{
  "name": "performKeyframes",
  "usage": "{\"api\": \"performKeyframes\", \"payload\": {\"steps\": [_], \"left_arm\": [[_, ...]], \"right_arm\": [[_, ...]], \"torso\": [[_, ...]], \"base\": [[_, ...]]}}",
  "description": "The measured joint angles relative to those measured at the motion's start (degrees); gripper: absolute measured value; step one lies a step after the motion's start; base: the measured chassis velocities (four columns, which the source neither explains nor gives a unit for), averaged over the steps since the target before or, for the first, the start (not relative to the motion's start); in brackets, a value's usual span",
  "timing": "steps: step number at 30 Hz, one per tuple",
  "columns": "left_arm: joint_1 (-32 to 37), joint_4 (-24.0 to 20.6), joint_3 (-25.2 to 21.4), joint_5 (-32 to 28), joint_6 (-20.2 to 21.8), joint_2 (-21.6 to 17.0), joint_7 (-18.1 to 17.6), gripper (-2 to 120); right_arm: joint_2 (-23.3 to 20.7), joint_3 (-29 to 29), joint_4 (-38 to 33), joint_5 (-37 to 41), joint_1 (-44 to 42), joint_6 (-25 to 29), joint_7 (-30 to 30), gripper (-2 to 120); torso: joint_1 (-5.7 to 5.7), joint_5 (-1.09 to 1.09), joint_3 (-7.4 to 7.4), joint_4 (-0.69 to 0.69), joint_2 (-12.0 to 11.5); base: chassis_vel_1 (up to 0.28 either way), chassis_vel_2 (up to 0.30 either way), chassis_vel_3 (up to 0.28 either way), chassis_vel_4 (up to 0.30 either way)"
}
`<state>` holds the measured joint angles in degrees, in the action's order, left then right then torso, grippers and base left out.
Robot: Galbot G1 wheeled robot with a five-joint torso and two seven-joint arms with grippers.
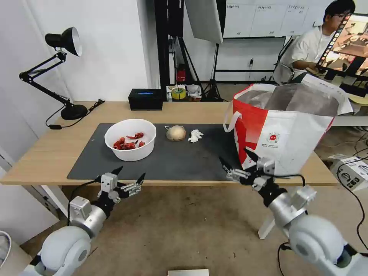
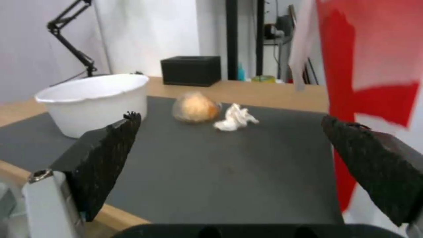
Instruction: Pick up the trash from the table and place it into the takeout bag.
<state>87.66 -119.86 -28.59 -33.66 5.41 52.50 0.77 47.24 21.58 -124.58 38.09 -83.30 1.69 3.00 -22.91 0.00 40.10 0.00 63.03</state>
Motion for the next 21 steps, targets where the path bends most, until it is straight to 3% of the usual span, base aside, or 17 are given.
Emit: {"api": "performKeyframes", "payload": {"steps": [10,21], "left_arm": [[2.9,1.2,-0.9,1.8,-1.7,2.4,0.5,100],[5.5,1.4,-2.4,3.9,-2.7,3.9,1.5,100]], "right_arm": [[4.5,-0.9,4.8,-3.9,-5.3,4.5,-0.1,100],[5.7,-1.1,6.0,-4.6,-6.4,5.4,-0.5,100]], "torso": [[0.00,0.00,0.01,0.00,0.0],[0.00,0.00,0.00,0.00,0.0]], "base": [[0.000,0.000,0.000,0.000],[0.000,0.000,0.000,0.000]]}}
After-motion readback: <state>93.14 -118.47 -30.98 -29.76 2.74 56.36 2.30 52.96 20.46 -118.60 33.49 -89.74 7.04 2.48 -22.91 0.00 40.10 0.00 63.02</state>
